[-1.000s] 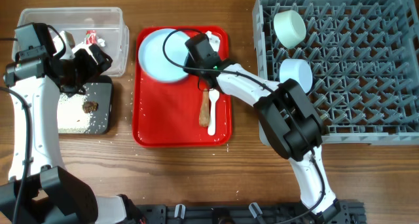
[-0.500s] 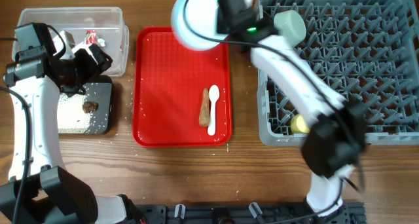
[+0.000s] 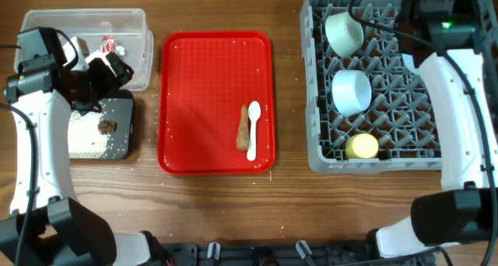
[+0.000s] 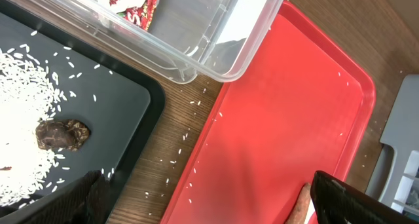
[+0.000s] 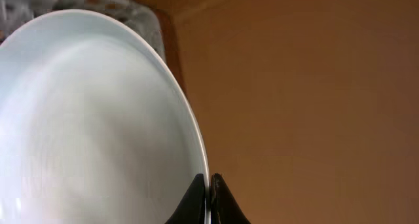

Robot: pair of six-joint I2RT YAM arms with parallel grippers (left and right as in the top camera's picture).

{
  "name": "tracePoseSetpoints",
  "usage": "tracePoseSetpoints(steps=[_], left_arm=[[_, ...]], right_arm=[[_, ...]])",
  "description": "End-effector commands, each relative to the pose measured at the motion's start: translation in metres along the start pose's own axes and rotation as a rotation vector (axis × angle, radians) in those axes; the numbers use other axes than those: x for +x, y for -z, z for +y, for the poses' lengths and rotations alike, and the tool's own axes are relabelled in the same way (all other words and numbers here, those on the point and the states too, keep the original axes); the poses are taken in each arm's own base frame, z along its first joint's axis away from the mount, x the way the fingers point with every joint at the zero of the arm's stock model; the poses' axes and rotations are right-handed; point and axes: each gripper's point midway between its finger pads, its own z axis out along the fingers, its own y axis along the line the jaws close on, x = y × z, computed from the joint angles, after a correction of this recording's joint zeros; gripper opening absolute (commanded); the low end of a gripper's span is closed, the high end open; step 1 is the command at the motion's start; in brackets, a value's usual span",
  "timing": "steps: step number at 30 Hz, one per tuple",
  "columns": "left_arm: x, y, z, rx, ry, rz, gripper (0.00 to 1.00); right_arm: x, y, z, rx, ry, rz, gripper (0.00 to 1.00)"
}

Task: Sort waste into correct bins and load items into the dishwasher rack
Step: 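Stand the light blue plate upright in the rack's right side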

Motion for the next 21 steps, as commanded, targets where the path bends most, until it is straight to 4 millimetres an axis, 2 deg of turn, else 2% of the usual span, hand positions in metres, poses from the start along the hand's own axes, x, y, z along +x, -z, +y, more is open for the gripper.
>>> tracePoseSetpoints(steps=[1,3,9,11,14,15,16,18,19,21], left_arm=[[0.001,-0.003,0.001,-0.003,-0.009,0.007,1.00],[0.001,-0.003,0.001,-0.003,-0.009,0.007,1.00],[0.001,-0.003,0.001,-0.003,-0.009,0.007,1.00],[0.001,-0.003,0.001,-0.003,-0.009,0.007,1.00],[0.001,-0.003,0.001,-0.003,-0.009,0.007,1.00],[0.001,-0.003,0.001,-0.003,-0.009,0.007,1.00],[0.001,-0.003,0.001,-0.003,-0.009,0.007,1.00],[0.001,-0.003,0.001,-0.003,-0.009,0.007,1.00],[0.001,-0.003,0.001,-0.003,-0.009,0.007,1.00],[0.001,-0.003,0.001,-0.003,-0.009,0.008,1.00]], right_arm=[[0.009,-0.030,0.031,-0.076,0.205,0.019,0.04],[0.004,-0.039,0.067,-0.193,0.314,-0.023,0.04],[0.006,-0.064,0.115,-0.267,0.391,0.007,0.04],[0.002,-0.061,0.133,-0.327,0.375,-0.020,0.04],[-0.007,-0.056,0.140,-0.354,0.329,-0.052,0.07],[-0.011,-0.056,0.139,-0.346,0.264,-0.057,0.30],[-0.019,-0.057,0.136,-0.335,0.168,-0.067,0.60],[-0.031,-0.057,0.131,-0.317,0.036,-0.092,0.91],[-0.036,-0.057,0.127,-0.309,-0.015,-0.103,1.00],[-0.048,-0.051,0.112,-0.291,-0.149,-0.142,1.00]])
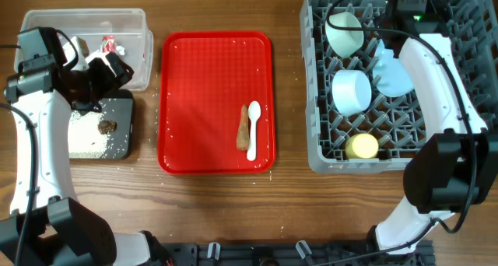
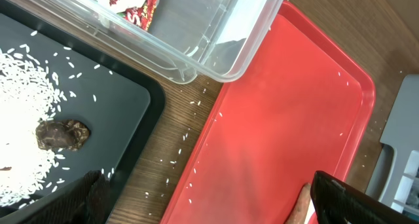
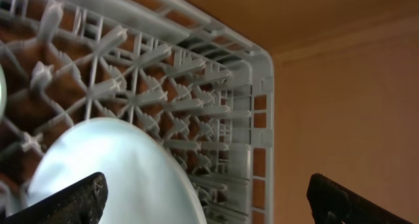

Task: Sort waste into correct bins and load items into the dishwasher rack
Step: 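Stand the light blue plate upright in the rack's right side, then grasp the brown food stick on the red tray with left gripper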

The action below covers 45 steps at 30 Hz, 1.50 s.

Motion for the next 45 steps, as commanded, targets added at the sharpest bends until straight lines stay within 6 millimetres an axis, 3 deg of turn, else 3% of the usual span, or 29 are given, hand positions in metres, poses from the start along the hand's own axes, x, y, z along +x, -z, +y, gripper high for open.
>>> tracePoseSetpoints(steps=[1,3,4,5,6,7,9,10,13,15,19,22,24,26,29,36,40,42,45], left_arm=[[0.001,-0.003,0.001,-0.004,-0.008,0.007,1.00],[0.001,-0.003,0.001,-0.004,-0.008,0.007,1.00],[0.001,-0.003,0.001,-0.004,-0.008,0.007,1.00],[0.001,-0.003,0.001,-0.004,-0.008,0.007,1.00],[0.001,-0.003,0.001,-0.003,-0.007,0.007,1.00],[0.002,-0.003,-0.003,0.019,0.016,0.014,1.00],[0.004,-0.003,-0.009,0.053,0.052,0.026,1.00],[0.003,-0.003,-0.010,0.056,0.054,0.021,1.00],[0.014,-0.005,-0.032,0.134,0.018,0.068,0.93],[0.035,-0.018,-0.056,0.073,-0.145,0.097,0.94],[0.089,-0.061,-0.128,-0.042,-0.481,0.094,1.00],[0.140,-0.102,-0.154,-0.098,-0.644,0.160,0.99],[0.173,-0.128,-0.157,-0.120,-0.713,0.240,0.98],[0.210,-0.149,-0.155,-0.117,-0.776,0.352,0.90],[0.234,-0.158,-0.153,-0.106,-0.819,0.426,0.81],[0.237,-0.160,-0.141,-0.132,-0.805,0.453,0.41],[0.247,-0.170,-0.126,-0.137,-0.800,0.458,0.39],[0.247,-0.171,-0.126,-0.137,-0.797,0.456,0.31],[0.246,-0.171,-0.127,-0.135,-0.791,0.450,0.04]], right_arm=[[-0.018,0.015,-0.018,0.020,-0.233,-0.086,1.00],[-0.026,0.035,-0.035,0.024,-0.303,-0.141,1.00],[-0.034,0.058,-0.045,-0.027,-0.418,-0.206,1.00],[-0.047,0.084,-0.042,-0.165,-0.524,-0.292,1.00],[-0.065,0.124,-0.028,-0.407,-0.630,-0.391,1.00],[-0.073,0.149,-0.017,-0.562,-0.658,-0.436,1.00],[-0.082,0.189,0.006,-0.814,-0.628,-0.497,1.00],[-0.075,0.202,0.029,-0.958,-0.587,-0.460,1.00],[-0.054,0.191,0.039,-0.937,-0.584,-0.343,1.00],[-0.041,0.180,0.038,-0.872,-0.588,-0.276,1.00],[-0.026,0.175,0.043,-0.858,-0.583,-0.206,1.00],[-0.019,0.175,0.047,-0.864,-0.576,-0.171,1.00],[-0.018,0.175,0.048,-0.866,-0.575,-0.164,1.00],[-0.017,0.175,0.049,-0.866,-0.574,-0.160,1.00],[-0.017,0.175,0.049,-0.867,-0.574,-0.160,1.00],[-0.015,0.175,0.050,-0.868,-0.572,-0.152,0.99],[-0.015,0.175,0.050,-0.868,-0.573,-0.152,1.00],[-0.015,0.175,0.050,-0.868,-0.573,-0.152,1.00],[-0.015,0.175,0.050,-0.868,-0.572,-0.152,1.00]])
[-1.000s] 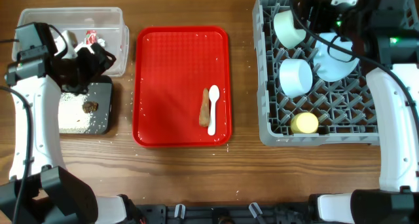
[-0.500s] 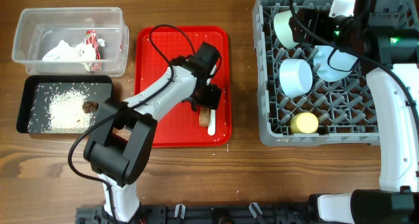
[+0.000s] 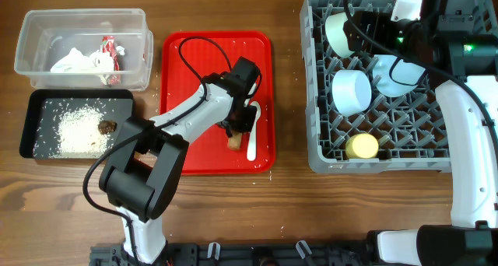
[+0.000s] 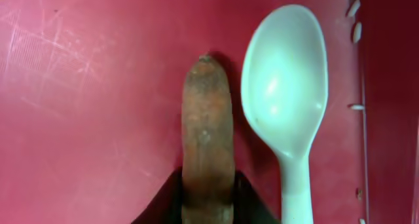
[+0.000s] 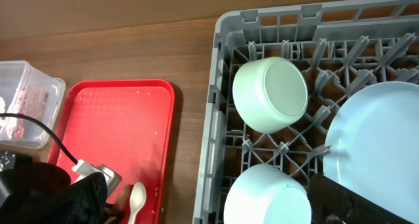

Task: Sort waste into correct bins and load items into the dishwasher rack
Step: 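Grasp the brown food stick on the red tray with left gripper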

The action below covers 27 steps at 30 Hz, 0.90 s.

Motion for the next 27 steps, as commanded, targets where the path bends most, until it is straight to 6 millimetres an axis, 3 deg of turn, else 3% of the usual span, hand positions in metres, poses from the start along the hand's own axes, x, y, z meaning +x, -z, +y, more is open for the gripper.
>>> tracePoseSetpoints(steps=[1,3,5,7,8,10,12,13,14,16,19,23,25,27], left_arm=[[0.012,-0.010,0.009,-0.017,0.054,0.041,0.04],[0.009,0.002,0.023,-0.032,0.133,0.038,0.04],[0.002,0.027,0.048,-0.040,0.224,0.034,0.04],[-0.005,0.064,0.083,-0.046,0.334,0.008,0.04],[-0.005,0.095,0.111,-0.054,0.443,-0.026,0.04],[0.004,0.135,0.147,-0.060,0.589,-0.094,0.04],[0.024,0.174,0.190,-0.095,0.802,-0.173,0.04],[0.040,0.189,0.217,-0.140,0.952,-0.212,0.04],[0.048,0.195,0.233,-0.165,1.027,-0.230,0.04],[0.065,0.195,0.265,-0.203,1.162,-0.242,0.04],[0.082,0.173,0.298,-0.224,1.259,-0.235,0.04],[0.110,0.110,0.344,-0.257,1.402,-0.264,0.04],[0.122,0.078,0.352,-0.262,1.459,-0.252,0.12],[0.128,0.057,0.354,-0.262,1.483,-0.215,0.13]], right_arm=[[0.001,-0.003,-0.003,0.013,-0.016,0.007,1.00],[0.001,-0.003,-0.003,0.012,-0.017,0.007,1.00],[-0.003,-0.004,0.001,-0.006,-0.069,-0.007,1.00],[-0.005,-0.004,0.015,-0.074,-0.058,-0.013,0.99],[-0.005,-0.006,0.028,-0.094,-0.034,-0.016,0.99],[-0.003,-0.011,0.047,-0.126,-0.002,-0.007,0.99],[0.008,-0.029,0.076,-0.173,-0.009,0.041,0.99],[0.017,-0.041,0.090,-0.191,-0.012,0.076,0.99],[0.025,-0.053,0.101,-0.206,0.000,0.107,0.98],[0.046,-0.082,0.123,-0.213,0.035,0.177,0.90],[0.074,-0.113,0.151,-0.199,0.094,0.239,0.88],[0.100,-0.122,0.171,-0.118,0.187,0.266,0.88],[0.114,-0.124,0.172,-0.102,0.176,0.312,0.88],[0.121,-0.125,0.169,-0.089,0.173,0.342,0.88]])
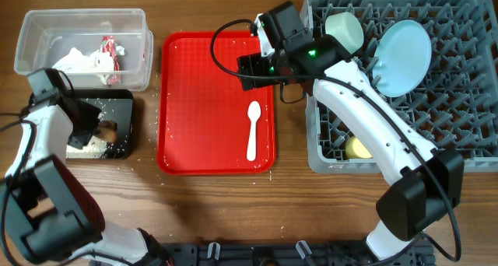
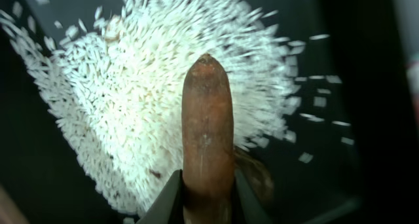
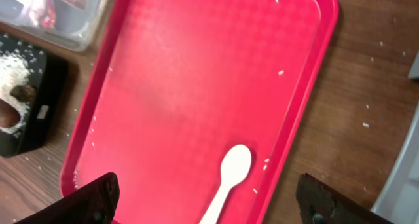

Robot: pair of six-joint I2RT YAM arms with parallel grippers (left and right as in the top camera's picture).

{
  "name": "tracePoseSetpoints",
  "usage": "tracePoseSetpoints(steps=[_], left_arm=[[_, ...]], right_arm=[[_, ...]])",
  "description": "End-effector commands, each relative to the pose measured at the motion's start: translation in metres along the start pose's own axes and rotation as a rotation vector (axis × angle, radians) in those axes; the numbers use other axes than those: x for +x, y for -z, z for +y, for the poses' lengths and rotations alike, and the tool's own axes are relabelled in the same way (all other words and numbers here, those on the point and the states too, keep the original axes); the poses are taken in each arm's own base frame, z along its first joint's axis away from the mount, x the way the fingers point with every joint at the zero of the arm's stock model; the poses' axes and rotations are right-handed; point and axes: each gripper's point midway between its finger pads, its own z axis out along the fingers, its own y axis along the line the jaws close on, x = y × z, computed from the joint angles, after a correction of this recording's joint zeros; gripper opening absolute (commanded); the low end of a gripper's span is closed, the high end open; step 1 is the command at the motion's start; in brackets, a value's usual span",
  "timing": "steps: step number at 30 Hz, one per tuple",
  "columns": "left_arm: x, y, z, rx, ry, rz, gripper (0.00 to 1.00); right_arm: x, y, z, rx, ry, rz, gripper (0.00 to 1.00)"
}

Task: Sort waste into correct bins and load items into the dishwasher rack
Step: 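Grasp the brown food stick on the red tray with left gripper, then drop the food stick onto the black tray with left gripper, then grasp the white spoon on the red tray with right gripper, then lay the white spoon in the dish rack and release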

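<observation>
My left gripper [image 1: 87,126] is shut on a brown, carrot-shaped food scrap [image 2: 207,132] and holds it just over the white rice [image 2: 131,106] in the black tray [image 1: 124,110]. A small dark lump [image 2: 258,175] lies beside it. On the red tray [image 1: 202,103] lies a white spoon [image 1: 253,130]. Above it my right gripper [image 3: 209,201] hangs open, fingers wide to either side of the spoon [image 3: 229,178].
The grey dish rack [image 1: 467,153] at the right holds a pale blue plate [image 1: 403,50], a green bowl [image 1: 346,31] and a yellow item [image 1: 358,148]. A clear bin [image 1: 47,17] with wrappers stands at the back left. Rice grains dot the wood.
The left gripper held the brown scrap on the red tray beside the spoon; now it holds it over the rice in the black tray. The right gripper moved from above the rack to over the spoon.
First my right gripper held the blue plate at the rack while the left hung open by the bins. Then the plate stood in the rack, released. Later the left was shut on the brown scrap on the red tray, and now holds it over the black tray.
</observation>
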Motion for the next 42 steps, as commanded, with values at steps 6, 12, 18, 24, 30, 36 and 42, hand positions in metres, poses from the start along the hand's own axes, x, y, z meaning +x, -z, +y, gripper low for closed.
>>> tracePoseSetpoints(steps=[6,12,18,24,30,36,42], left_arm=[[0.006,-0.025,0.008,-0.040,0.038,0.035,0.71],[-0.003,0.046,-0.018,0.104,-0.120,0.033,0.73],[0.008,0.124,-0.062,0.402,-0.289,-0.046,0.79],[0.025,0.125,-0.077,0.419,-0.346,-0.026,1.00],[0.025,0.125,-0.077,0.419,-0.346,-0.026,1.00],[0.025,0.125,-0.077,0.419,-0.346,-0.026,1.00],[0.025,0.125,-0.077,0.419,-0.346,-0.026,1.00]], right_arm=[[0.029,-0.025,-0.015,0.063,-0.105,0.105,0.87],[0.065,-0.061,-0.029,0.092,-0.089,0.221,0.67],[0.110,-0.111,-0.022,0.050,0.034,0.394,0.60],[0.141,-0.135,-0.019,0.123,0.109,0.468,0.56],[0.164,-0.144,-0.035,0.185,0.062,0.501,0.43],[0.175,-0.148,-0.043,0.203,0.060,0.504,0.22],[0.158,-0.142,-0.052,0.208,0.026,0.490,0.09]])
